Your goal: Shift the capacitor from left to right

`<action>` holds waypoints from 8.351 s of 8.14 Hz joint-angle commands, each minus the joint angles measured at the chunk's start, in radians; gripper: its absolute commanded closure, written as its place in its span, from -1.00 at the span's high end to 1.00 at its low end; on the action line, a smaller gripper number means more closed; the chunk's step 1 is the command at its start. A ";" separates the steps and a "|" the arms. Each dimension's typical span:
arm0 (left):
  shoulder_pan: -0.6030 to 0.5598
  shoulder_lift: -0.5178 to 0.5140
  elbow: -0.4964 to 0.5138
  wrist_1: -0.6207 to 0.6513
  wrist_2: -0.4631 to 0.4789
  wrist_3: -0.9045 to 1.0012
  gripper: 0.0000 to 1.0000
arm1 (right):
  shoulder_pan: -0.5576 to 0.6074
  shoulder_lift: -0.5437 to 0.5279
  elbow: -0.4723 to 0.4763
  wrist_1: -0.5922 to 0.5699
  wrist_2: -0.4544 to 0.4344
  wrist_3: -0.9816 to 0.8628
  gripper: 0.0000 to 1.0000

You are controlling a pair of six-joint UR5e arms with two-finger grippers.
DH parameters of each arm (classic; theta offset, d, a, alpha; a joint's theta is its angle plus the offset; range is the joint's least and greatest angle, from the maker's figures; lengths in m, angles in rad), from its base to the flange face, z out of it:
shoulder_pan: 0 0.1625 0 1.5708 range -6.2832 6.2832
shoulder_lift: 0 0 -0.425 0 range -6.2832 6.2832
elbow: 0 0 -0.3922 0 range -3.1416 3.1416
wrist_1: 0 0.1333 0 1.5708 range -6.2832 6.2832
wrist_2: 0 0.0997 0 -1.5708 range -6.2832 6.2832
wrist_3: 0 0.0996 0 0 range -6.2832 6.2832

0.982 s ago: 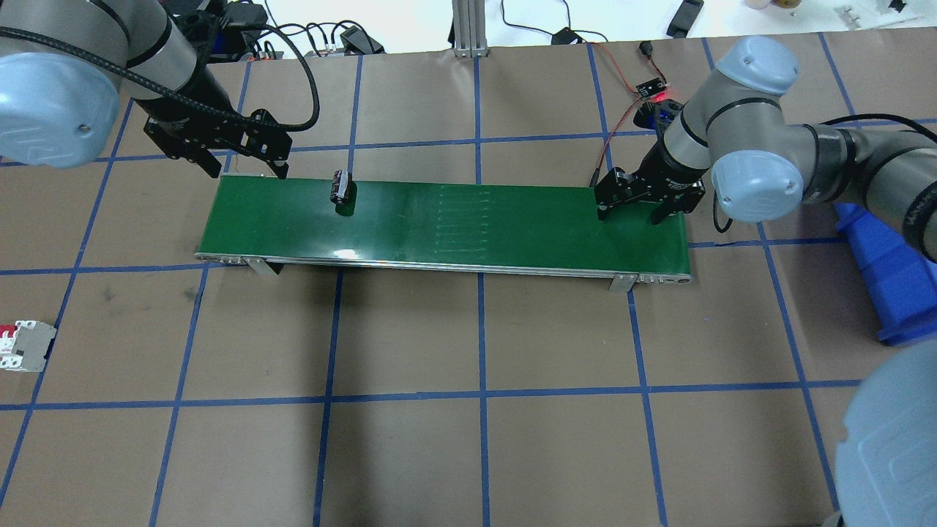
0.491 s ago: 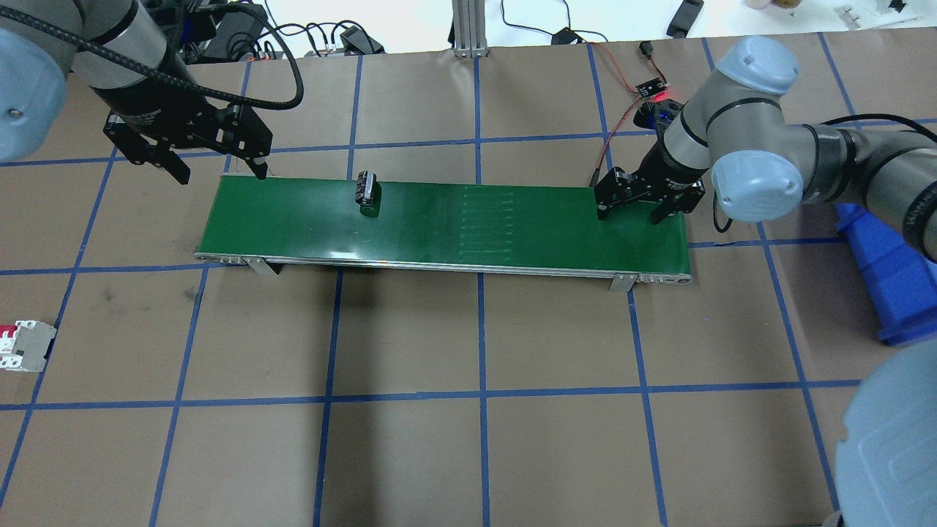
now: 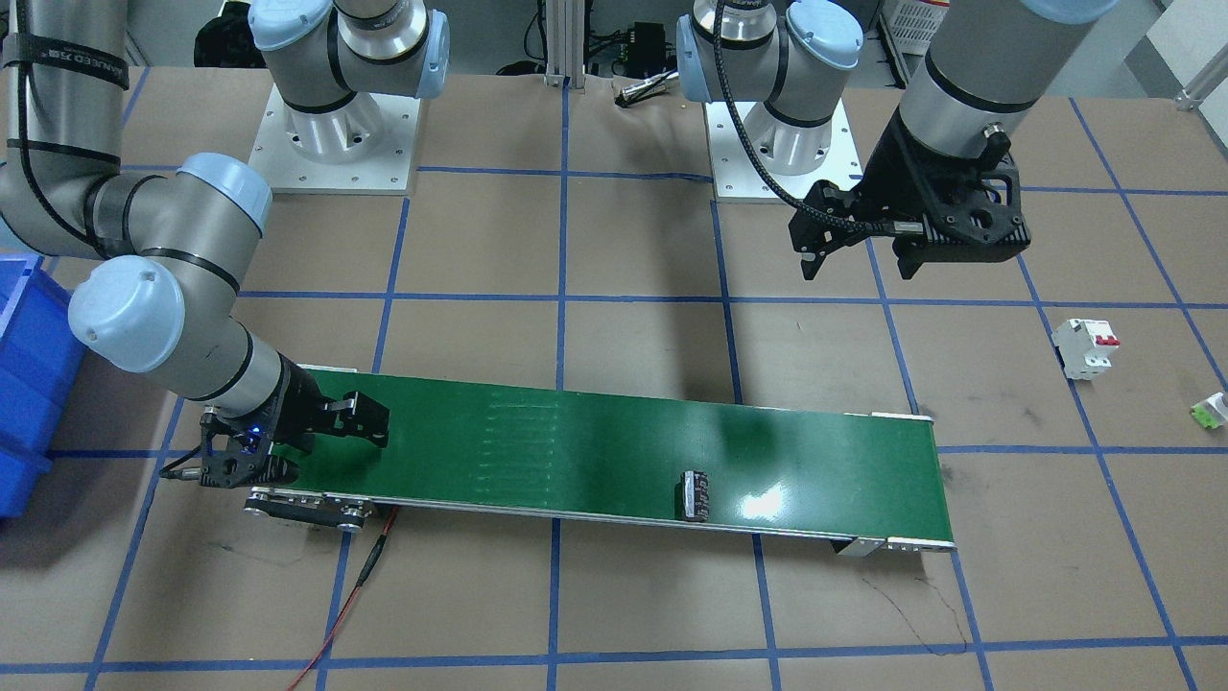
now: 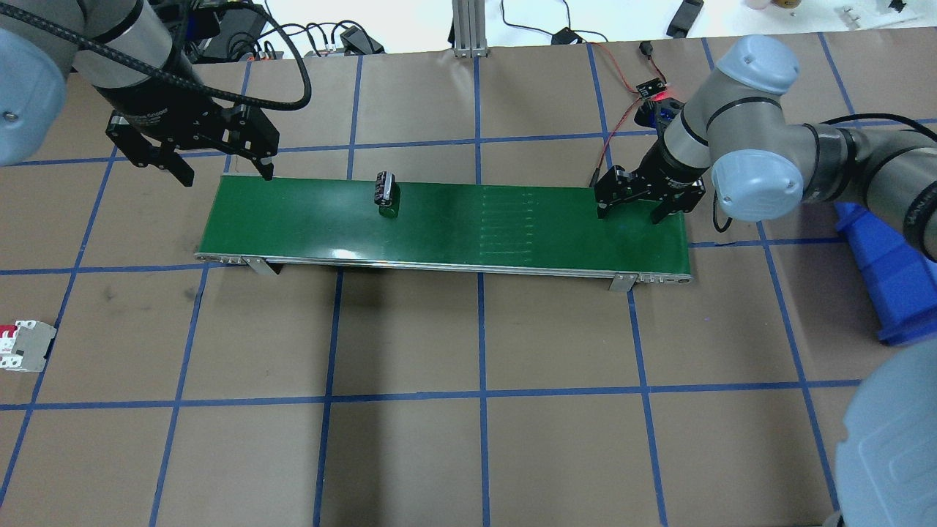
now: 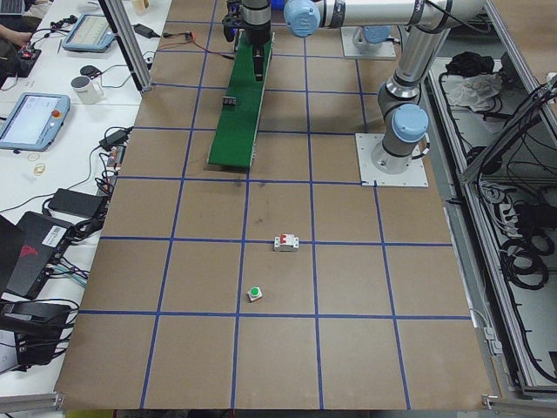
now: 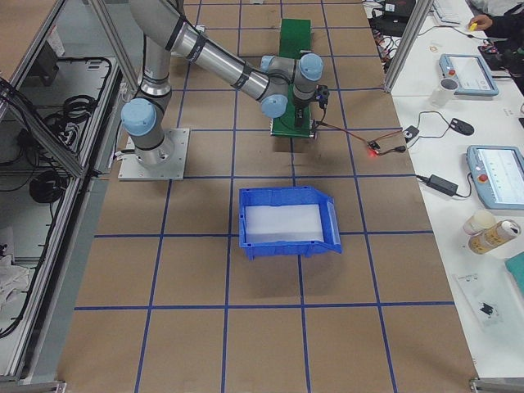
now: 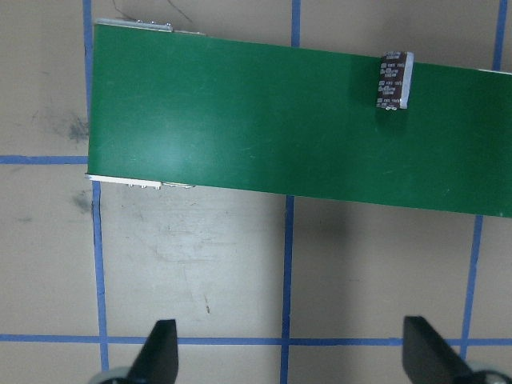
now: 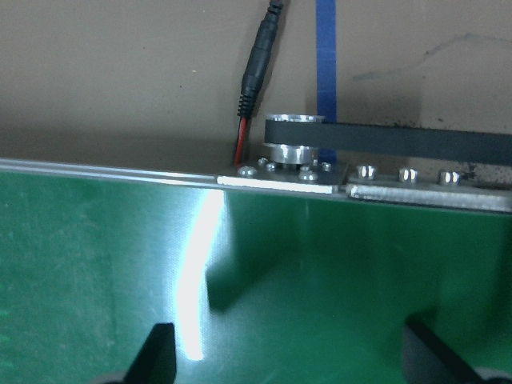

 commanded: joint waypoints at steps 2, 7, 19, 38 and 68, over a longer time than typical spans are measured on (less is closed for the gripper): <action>-0.006 0.002 0.000 0.000 0.001 -0.002 1.00 | 0.005 -0.004 -0.007 -0.019 -0.006 0.075 0.99; -0.006 -0.001 0.000 0.003 -0.005 -0.002 1.00 | 0.014 -0.001 -0.005 -0.044 -0.019 0.084 0.98; -0.006 -0.003 0.000 0.006 -0.008 0.000 1.00 | 0.081 0.001 -0.007 -0.100 -0.018 0.223 0.88; -0.006 -0.003 0.000 0.008 -0.008 0.000 1.00 | 0.120 -0.065 -0.154 0.103 -0.288 0.150 -1.00; -0.006 -0.003 -0.001 0.008 -0.010 0.000 1.00 | 0.144 -0.329 -0.256 0.567 -0.228 0.081 1.00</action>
